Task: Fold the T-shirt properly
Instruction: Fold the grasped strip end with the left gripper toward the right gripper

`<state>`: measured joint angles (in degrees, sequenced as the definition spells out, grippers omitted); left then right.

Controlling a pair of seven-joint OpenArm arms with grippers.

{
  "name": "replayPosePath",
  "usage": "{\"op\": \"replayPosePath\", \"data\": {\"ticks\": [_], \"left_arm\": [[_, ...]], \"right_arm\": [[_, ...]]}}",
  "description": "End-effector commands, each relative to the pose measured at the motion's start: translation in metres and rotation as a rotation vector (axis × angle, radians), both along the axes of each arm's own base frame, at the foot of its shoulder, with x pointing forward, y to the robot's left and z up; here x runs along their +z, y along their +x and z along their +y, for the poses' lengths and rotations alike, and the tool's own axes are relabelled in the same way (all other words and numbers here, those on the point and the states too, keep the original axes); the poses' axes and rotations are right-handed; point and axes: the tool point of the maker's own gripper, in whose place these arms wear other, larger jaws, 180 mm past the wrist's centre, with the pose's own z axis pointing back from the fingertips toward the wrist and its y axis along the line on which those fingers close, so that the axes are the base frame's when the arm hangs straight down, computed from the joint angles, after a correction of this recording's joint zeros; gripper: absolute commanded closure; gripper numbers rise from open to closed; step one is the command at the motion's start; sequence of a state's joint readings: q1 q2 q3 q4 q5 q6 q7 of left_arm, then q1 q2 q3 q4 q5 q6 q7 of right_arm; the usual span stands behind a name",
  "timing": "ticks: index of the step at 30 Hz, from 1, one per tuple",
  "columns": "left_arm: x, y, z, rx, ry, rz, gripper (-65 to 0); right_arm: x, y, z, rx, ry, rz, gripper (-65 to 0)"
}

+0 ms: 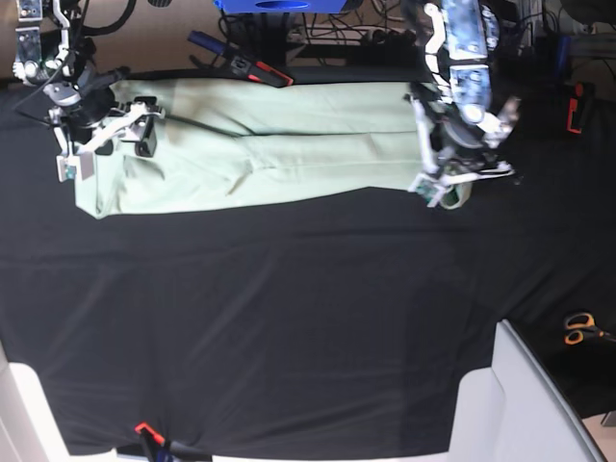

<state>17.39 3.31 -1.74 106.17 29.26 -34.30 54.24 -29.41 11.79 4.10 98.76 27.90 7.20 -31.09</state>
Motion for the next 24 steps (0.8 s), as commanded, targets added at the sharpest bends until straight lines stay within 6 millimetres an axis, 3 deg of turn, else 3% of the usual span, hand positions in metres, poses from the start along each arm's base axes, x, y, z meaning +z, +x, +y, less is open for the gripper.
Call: {"op": "replayPosePath", "data": {"ticks": [1, 14, 24], "left_arm": [[0.012, 0.010, -0.005, -0.010, 0.007, -0.052, 0.0], [0.011, 0.009, -0.108, -0.215, -0.102, -0.092, 0.0], [-0.002, 0.005, -0.152, -0.301, -0.142, -0.072, 0.0]], "right_arm": [[0.008, 0.006, -0.001, 0.001, 0.000, -0.037, -41.4], [0.008, 0.007, -0.001, 0.001, 0.000, -0.038, -41.4], [0.008, 0.007, -0.001, 0.001, 0.000, -0.038, -41.4]]}}
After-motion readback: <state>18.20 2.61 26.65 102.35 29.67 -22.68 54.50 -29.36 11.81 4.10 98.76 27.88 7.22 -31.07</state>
